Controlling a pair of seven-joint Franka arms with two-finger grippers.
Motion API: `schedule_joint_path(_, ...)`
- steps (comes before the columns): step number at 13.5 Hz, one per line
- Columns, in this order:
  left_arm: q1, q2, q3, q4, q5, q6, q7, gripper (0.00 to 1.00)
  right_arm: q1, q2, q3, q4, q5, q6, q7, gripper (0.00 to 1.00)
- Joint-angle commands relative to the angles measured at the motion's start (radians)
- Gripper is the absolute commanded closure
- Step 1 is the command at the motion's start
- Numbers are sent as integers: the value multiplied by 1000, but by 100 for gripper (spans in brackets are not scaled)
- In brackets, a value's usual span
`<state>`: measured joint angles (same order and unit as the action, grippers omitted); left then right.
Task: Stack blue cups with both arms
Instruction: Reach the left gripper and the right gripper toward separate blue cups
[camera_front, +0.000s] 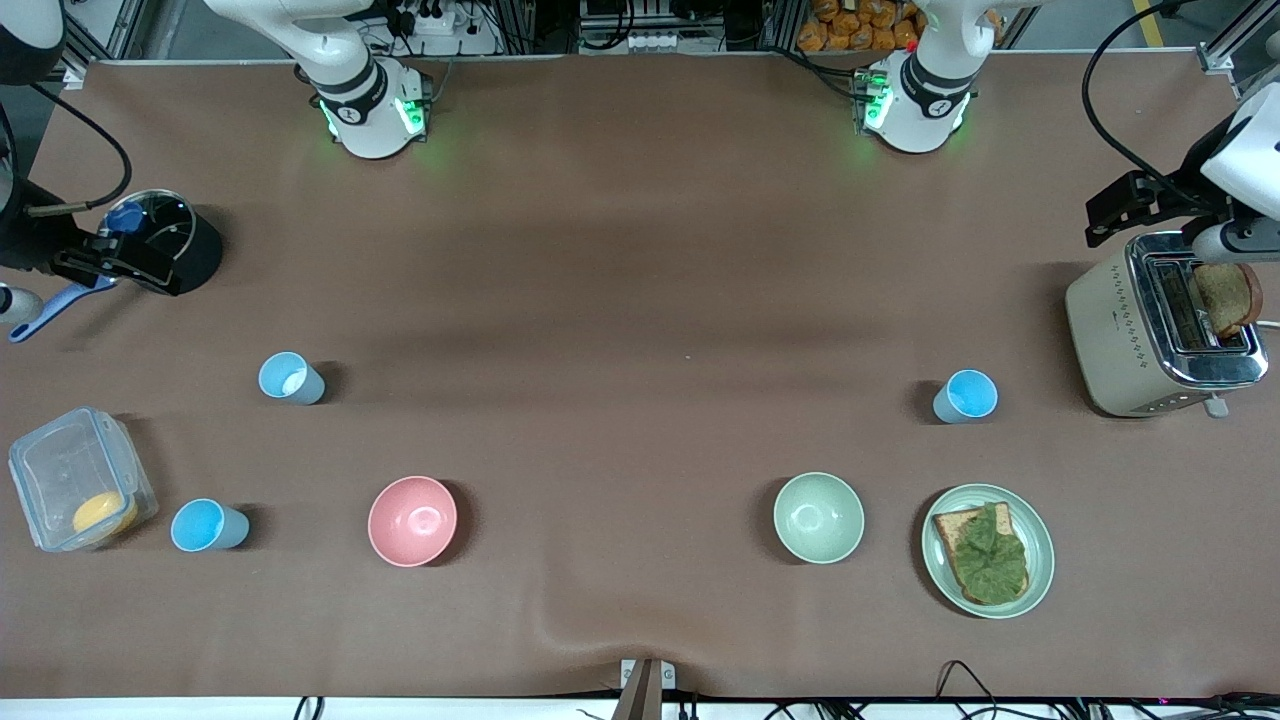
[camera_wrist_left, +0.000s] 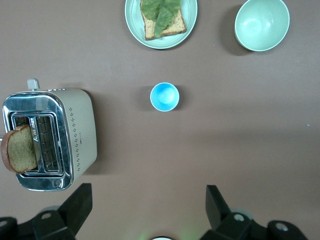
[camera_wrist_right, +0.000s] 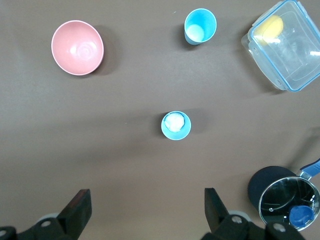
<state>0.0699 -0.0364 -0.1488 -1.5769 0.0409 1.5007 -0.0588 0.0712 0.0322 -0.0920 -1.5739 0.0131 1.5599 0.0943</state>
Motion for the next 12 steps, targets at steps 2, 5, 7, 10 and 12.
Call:
schedule_joint_path(2, 10, 1, -2, 17, -9, -23, 3, 0, -10, 6, 3, 15, 15, -12, 2, 0)
schedule_joint_path(5, 14, 16, 6, 14, -16, -23, 10, 0, -10, 6, 1, 15, 15, -12, 2, 0)
schedule_joint_path(7, 16, 76, 8, -3, -16, 36, 10, 0, -10, 6, 1, 15, 15, -12, 2, 0)
schedule_joint_path(10, 44, 107, 9, -139, -15, 218, -16, 0, -16, 8, 1, 14, 15, -14, 11, 0)
schedule_joint_path(12, 89, 109, 5, -289, -21, 399, -16, 0, -42, 31, 3, 18, 30, -9, -27, 0)
